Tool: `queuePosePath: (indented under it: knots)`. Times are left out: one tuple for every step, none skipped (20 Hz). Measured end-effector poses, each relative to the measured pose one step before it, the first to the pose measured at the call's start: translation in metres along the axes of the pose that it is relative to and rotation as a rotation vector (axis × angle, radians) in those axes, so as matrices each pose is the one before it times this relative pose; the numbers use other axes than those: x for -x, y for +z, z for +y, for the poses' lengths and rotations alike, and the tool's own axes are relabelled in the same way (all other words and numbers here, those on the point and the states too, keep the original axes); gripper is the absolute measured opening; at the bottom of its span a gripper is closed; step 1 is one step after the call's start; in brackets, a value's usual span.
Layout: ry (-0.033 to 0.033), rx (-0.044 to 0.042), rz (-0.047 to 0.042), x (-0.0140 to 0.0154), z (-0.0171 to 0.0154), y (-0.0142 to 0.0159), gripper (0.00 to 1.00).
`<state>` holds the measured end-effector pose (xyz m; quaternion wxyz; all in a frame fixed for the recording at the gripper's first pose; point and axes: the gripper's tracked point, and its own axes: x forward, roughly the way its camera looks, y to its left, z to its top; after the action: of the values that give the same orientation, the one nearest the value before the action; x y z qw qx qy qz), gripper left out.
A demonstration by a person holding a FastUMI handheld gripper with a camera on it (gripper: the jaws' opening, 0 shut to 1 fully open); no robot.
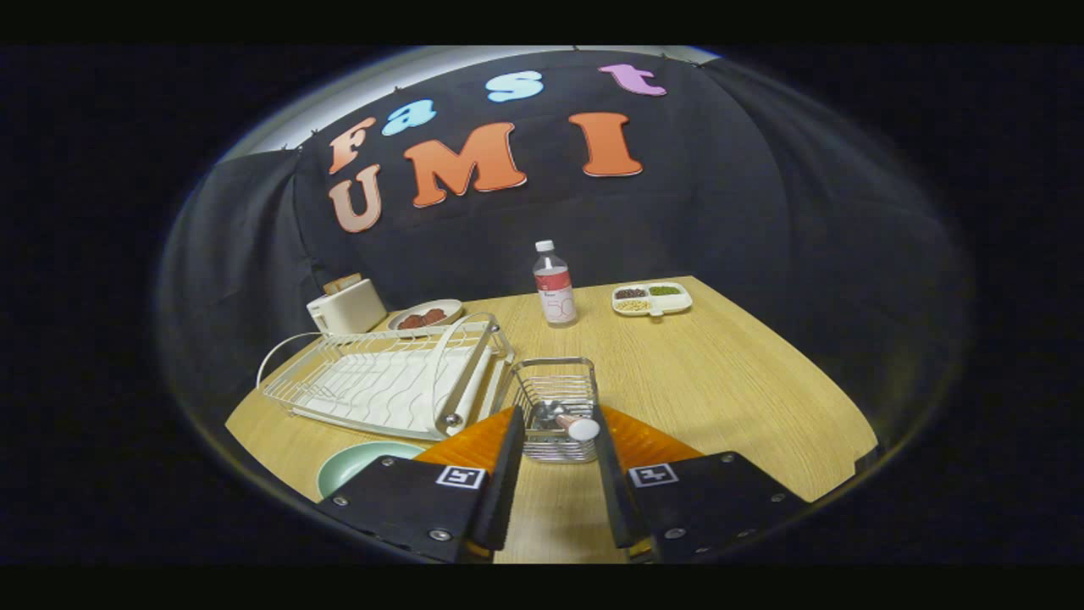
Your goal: Take the plate from the dish rack, then take the spoon from the basket and place it into the plate.
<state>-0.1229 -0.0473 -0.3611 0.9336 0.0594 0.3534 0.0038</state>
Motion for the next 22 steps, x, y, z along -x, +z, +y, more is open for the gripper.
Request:
queuePosePath:
  knots:
    - [-0.00931,0.01666,-0.00403,-0.00196,-0.00026,-0.00097,0.38]
    - [-0.00658,0.02152,0.00209,-0.00326,0.00044,-0.00228,0.33]
    - [-0.01118,0.01583,0.00475,-0.00194,-0.00137,-0.00184,0.25]
    - [0.01648,-0.00324,-0.00113,-0.00050,0.00413,0.00102,0.22]
    - [0.01184,-0.01283,-0.00327,-0.00009,0.00367,0.00391,0.19]
    - [0.00539,-0.00534,0.00785,-0.00003,0.00243,0.00153,0.16]
    - [-0.00544,0.00682,0.00793,-0.00005,-0.00151,-0.00039,0.13]
    - [-0.00001,0.00804,0.00540,0.00098,-0.00042,0.00389,0.12]
    - [0.00188,0.00509,0.00122,0.00265,0.00021,0.00455,0.11]
    - [0.00057,0.00453,-0.00110,0.00261,-0.00032,0.00691,0.11]
    - [0.00112,0.00233,0.00084,0.00410,-0.00036,0.00588,0.11]
    - [-0.00031,0.00099,0.00005,0.00389,-0.00135,0.00645,0.11]
    - [-0.00509,0.00098,-0.00239,0.00385,-0.00143,0.00697,0.11]
    - [-0.00787,0.00231,0.00317,0.00436,-0.00301,0.00623,0.11]
    - [0.00123,-0.00279,-0.01066,0.00576,-0.00004,0.00864,0.12]
    - [-0.00066,-0.00487,-0.01132,0.00617,-0.00071,0.01030,0.12]
    - [-0.00045,-0.00372,-0.01226,0.00466,-0.00024,0.00876,0.11]
    - [0.00026,0.00067,-0.01163,0.00526,0.00041,0.00949,0.11]
    - [0.00379,0.00339,-0.01447,0.00754,0.00073,0.01079,0.11]
    - [0.00063,0.00331,-0.01708,0.00651,0.00009,0.01117,0.11]
    - [0.00365,0.00380,-0.01516,0.00562,0.00170,0.00918,0.11]
    - [-0.00121,0.00438,-0.01337,0.00558,0.00102,0.00913,0.11]
